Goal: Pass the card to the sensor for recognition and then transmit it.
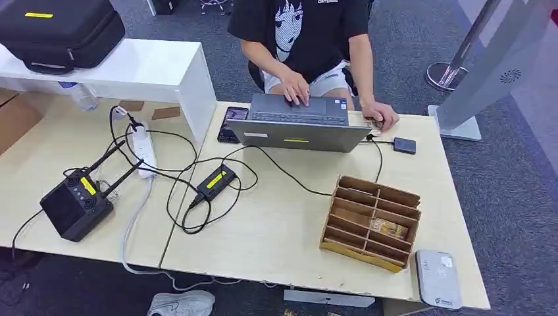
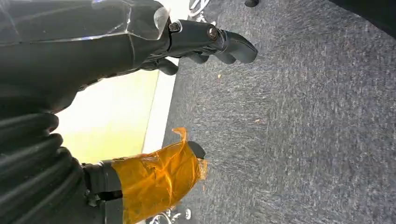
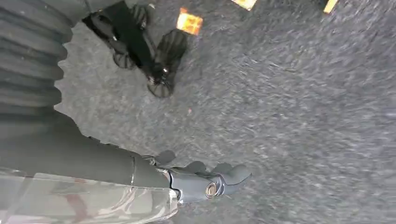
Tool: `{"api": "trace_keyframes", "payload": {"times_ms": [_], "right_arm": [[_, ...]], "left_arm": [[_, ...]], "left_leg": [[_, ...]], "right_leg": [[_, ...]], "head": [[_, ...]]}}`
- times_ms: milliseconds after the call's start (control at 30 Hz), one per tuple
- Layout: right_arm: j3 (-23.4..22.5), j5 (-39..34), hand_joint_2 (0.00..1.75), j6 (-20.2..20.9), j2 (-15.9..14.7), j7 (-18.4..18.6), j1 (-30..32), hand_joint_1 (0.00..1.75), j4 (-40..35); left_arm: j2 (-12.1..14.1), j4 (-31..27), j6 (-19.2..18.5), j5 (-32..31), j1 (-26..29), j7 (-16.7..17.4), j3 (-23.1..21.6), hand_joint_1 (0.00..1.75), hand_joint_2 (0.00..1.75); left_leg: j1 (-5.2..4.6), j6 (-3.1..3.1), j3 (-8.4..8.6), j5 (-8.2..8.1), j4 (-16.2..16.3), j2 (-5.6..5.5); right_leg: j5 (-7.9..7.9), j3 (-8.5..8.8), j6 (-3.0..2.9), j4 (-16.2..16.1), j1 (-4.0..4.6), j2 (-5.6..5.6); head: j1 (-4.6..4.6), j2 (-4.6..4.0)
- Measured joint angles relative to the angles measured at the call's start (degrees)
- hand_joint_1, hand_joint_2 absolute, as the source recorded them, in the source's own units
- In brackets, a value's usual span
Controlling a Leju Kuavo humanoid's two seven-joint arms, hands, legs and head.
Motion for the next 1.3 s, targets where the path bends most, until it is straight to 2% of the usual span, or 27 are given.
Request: {"api": "trace_keyframes", "payload": {"times_ms": [67,300,400,500,567,600,700,800,867,1033,1300], "right_arm": [[0.7,3.5,1.75,-1.0,0.1,-0.1,-0.3,0.00,0.0],[1.8,5.1,1.75,-1.6,0.2,-0.2,-1.2,0.00,0.0],[3.8,9.5,1.75,-0.8,0.2,-0.5,-1.7,0.00,0.0],[7.8,16.9,1.75,4.3,0.2,3.5,-2.9,0.00,0.0],[12.0,22.7,1.75,11.4,0.2,7.1,-3.5,0.00,0.0],[14.0,25.6,0.00,14.3,0.2,8.4,-3.6,0.00,0.1],[21.7,34.1,0.00,20.8,0.3,11.2,-3.5,0.00,0.3],[28.5,39.7,0.00,22.2,0.3,13.6,-3.3,0.00,0.5],[31.6,40.7,0.00,22.2,0.2,14.4,-3.1,0.00,0.6],[35.0,40.6,0.00,23.4,0.1,14.6,-2.3,0.00,0.6],[36.4,40.5,0.00,23.5,0.0,14.8,-1.7,0.00,0.7]], "left_arm": [[0.0,0.0,-0.3,0.1,0.0,0.0,0.0,0.00,1.75],[-0.2,0.0,-0.4,0.1,0.1,0.0,0.0,0.00,1.75],[-0.2,0.0,-1.0,0.1,0.1,0.7,0.0,0.00,1.75],[-0.2,0.0,-1.6,-0.5,0.1,0.9,0.0,0.00,1.75],[-0.2,0.0,-2.1,-1.1,0.1,0.7,0.0,0.00,1.75],[-0.2,0.0,-2.4,-1.2,0.1,0.7,0.0,0.00,1.75],[-0.1,0.0,-2.9,-2.1,0.1,1.0,-0.1,0.00,1.75],[0.2,0.0,-3.1,-1.8,0.1,1.1,-0.1,0.00,1.75],[0.2,0.0,-2.5,-0.9,0.1,1.2,-0.1,0.00,1.75],[0.1,0.0,-0.9,2.2,0.1,2.3,0.9,0.00,1.75],[-0.1,0.0,-0.4,2.7,0.0,2.3,1.9,0.00,1.75]], "left_leg": [[0.00,0.00,0.00,0.00,0.0,0.00],[0.01,0.00,0.01,0.00,0.0,-0.01],[0.02,0.00,0.01,0.00,0.0,0.02],[0.02,0.00,0.03,0.00,0.0,0.05],[0.02,0.00,0.04,0.01,0.0,0.03],[0.02,0.00,0.04,0.01,0.0,0.02],[0.01,0.00,0.04,0.01,0.0,0.01],[0.02,0.00,0.04,0.00,0.0,0.02],[0.02,0.00,0.03,0.00,0.0,0.02],[0.01,0.00,0.03,-0.01,0.0,0.03],[0.01,0.00,0.04,0.00,0.0,0.03]], "right_leg": [[0.00,0.00,0.00,0.0,0.00,0.00],[0.00,0.00,0.00,0.0,0.02,0.00],[0.00,-0.01,0.00,0.0,0.02,0.01],[0.00,-0.02,0.00,0.0,0.02,0.01],[0.00,-0.01,0.00,0.0,0.02,0.01],[0.00,0.00,0.00,0.0,0.02,0.00],[0.00,0.00,0.00,0.0,0.01,0.00],[0.00,-0.01,0.00,0.0,0.02,0.01],[0.00,-0.02,-0.01,0.0,0.01,0.01],[-0.01,-0.02,0.00,0.0,0.01,0.01],[0.00,0.00,0.00,0.0,0.01,0.01]], "head": [[0.02,0.00],[0.00,0.00],[0.00,0.00],[0.02,0.00],[0.02,0.00],[0.02,0.00],[0.00,0.00],[0.00,0.00],[0.00,0.00],[0.00,0.00],[0.00,0.00]]}}
